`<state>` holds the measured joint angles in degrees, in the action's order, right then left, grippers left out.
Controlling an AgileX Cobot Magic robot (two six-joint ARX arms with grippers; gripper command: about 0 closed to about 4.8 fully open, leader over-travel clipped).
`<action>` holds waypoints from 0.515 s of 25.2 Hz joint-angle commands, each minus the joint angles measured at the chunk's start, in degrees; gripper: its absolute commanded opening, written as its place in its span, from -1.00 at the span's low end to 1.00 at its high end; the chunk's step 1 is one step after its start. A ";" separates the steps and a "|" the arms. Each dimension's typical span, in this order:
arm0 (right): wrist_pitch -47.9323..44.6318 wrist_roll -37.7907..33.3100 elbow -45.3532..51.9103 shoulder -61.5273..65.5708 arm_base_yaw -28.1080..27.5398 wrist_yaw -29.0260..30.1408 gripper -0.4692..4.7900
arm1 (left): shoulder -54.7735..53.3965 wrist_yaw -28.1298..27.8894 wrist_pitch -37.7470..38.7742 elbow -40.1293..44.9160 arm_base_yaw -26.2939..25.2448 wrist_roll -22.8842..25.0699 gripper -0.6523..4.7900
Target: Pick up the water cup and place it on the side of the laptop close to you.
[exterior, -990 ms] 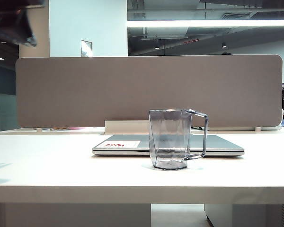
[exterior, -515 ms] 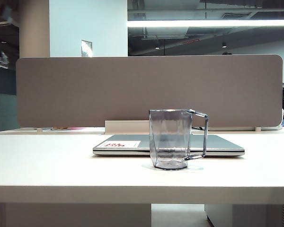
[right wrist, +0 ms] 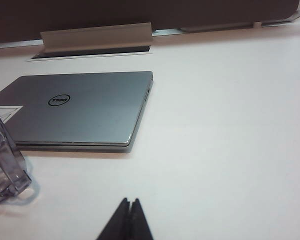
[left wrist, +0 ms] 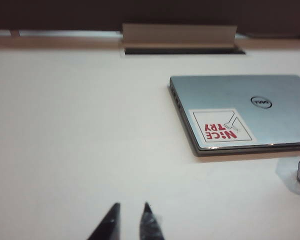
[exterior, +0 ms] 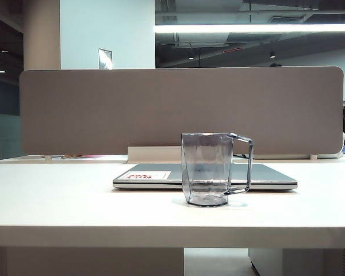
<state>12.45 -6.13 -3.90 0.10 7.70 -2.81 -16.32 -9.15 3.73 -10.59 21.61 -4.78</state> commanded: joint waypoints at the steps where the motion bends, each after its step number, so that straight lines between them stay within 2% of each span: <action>1: -0.74 -0.02 1.14 -0.11 0.04 -0.09 -0.86 | 3.96 0.17 -0.81 2.27 0.09 -0.13 -0.59; 5: -0.72 -0.04 2.97 -0.11 0.04 -0.02 -0.86 | 9.84 0.74 -0.37 5.40 0.09 0.26 -0.70; 13: -0.76 0.55 3.02 -0.11 0.04 -0.04 -0.86 | 13.44 1.92 2.27 6.38 0.09 1.77 -0.70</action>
<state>12.36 -5.78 -0.93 0.08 7.70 -2.81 -3.14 -7.51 5.52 -4.32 21.63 -3.62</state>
